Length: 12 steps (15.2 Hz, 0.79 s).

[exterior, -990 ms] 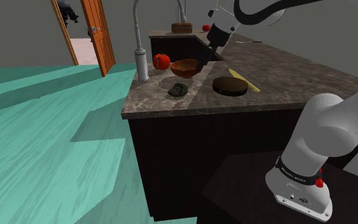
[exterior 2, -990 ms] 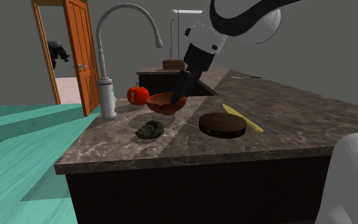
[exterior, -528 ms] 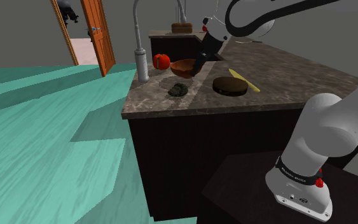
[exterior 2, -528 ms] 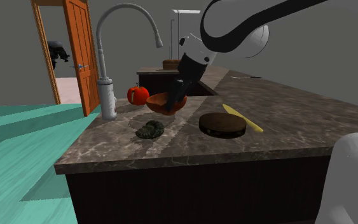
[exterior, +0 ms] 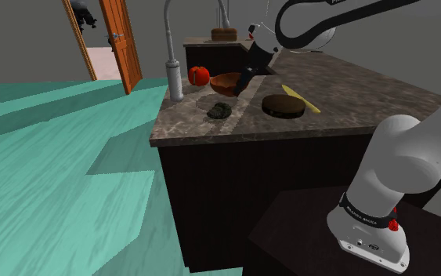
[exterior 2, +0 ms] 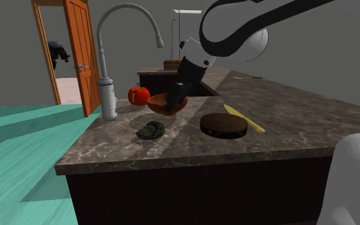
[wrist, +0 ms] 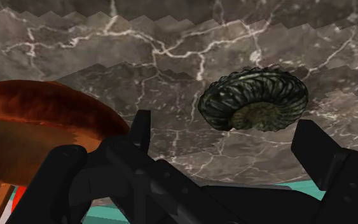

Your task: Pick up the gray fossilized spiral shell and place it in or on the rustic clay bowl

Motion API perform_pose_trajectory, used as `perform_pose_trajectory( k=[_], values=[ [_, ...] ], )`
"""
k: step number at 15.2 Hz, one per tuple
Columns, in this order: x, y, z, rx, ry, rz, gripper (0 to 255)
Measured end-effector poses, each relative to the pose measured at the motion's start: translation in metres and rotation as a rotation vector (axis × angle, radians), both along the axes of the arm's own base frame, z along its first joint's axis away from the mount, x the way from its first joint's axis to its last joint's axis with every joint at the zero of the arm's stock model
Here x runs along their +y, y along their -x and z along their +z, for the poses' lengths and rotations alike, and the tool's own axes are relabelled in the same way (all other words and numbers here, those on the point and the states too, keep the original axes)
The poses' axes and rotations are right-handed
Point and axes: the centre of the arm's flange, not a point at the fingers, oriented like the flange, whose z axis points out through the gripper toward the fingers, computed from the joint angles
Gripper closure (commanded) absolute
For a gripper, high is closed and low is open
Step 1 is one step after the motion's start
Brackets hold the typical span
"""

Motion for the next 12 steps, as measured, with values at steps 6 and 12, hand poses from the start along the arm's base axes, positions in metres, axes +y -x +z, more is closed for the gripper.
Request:
perform_pose_trajectory(
  k=[6, 12],
  values=[
    [0.0000, 0.0000, 0.0000, 0.000, 0.000, 0.000, 255],
    [0.0099, -0.0040, -0.0004, 0.012, 0.027, -0.026, 0]
  ],
)
